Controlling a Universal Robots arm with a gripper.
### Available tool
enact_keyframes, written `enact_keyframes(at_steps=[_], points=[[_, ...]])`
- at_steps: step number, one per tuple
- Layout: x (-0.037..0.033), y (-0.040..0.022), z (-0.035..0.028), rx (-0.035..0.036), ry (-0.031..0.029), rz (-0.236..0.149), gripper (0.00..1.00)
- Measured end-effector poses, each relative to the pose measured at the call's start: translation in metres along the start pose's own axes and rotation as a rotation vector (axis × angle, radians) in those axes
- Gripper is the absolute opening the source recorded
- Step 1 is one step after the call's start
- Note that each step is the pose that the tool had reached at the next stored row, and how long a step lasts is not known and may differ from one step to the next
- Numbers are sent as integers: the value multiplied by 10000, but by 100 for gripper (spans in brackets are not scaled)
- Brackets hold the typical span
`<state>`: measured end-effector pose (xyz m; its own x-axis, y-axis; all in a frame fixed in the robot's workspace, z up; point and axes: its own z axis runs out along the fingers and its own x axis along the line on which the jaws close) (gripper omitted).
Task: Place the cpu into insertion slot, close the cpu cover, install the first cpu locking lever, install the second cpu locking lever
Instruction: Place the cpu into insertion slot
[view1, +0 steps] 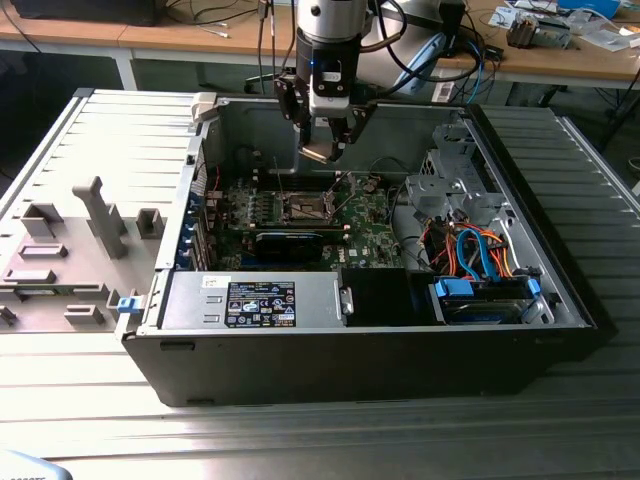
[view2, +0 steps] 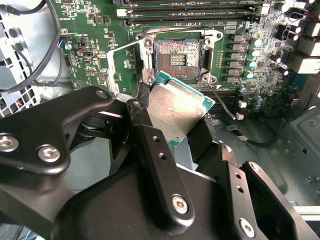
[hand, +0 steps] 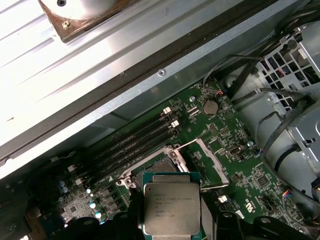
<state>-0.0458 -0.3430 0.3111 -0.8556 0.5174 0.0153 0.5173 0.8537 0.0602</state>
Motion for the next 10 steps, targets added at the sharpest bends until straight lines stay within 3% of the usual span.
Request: enact_keyframes(at_steps=[10], points=[[0,0,1,-1,-3,49,55]])
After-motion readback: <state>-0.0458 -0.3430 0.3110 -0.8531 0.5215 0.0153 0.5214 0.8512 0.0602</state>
